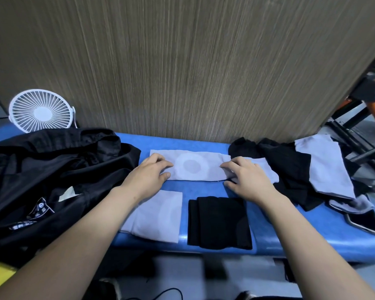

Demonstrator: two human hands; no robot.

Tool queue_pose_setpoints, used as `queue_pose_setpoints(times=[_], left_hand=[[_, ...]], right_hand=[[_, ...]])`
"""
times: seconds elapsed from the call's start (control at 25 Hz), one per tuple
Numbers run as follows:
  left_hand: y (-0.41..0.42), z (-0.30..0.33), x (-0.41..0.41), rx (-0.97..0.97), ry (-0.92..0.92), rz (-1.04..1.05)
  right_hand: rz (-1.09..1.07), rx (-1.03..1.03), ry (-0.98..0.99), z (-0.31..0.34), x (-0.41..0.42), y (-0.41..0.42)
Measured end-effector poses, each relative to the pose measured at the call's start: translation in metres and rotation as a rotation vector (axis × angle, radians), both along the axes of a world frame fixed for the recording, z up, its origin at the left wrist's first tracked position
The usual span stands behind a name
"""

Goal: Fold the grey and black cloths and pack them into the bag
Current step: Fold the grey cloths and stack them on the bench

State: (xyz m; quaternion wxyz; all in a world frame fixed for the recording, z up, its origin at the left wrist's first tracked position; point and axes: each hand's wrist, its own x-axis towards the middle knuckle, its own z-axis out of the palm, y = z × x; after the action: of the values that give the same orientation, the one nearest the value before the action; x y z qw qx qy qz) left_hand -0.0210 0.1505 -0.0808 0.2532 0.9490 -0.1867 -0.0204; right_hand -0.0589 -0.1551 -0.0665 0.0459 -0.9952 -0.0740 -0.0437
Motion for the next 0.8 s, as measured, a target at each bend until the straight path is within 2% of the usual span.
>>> queue_pose_setpoints(times=[0.2, 0.4, 0.56, 0.8], left_hand=[[0.000, -0.003, 0.000, -0.032, 0.013, -0.022], [-0.006, -0.006, 0.003, -0.097, 0.032, -0.042], [-0.016, -0.003, 0.004, -0.440, 0.068, 0.024], [-0.014, 0.005, 0.007, -0.755, 0.178, 0.271]], right_hand=[[0.056, 0.188, -0.228, -0.003, -0.001, 0.002], [0.152, 0.310, -0.347, 0.004, -0.004, 0.013], [0.249, 0.324, -0.416, 0.012, -0.008, 0.032], [0.360, 0.362, -0.350, 0.009, -0.006, 0.085]])
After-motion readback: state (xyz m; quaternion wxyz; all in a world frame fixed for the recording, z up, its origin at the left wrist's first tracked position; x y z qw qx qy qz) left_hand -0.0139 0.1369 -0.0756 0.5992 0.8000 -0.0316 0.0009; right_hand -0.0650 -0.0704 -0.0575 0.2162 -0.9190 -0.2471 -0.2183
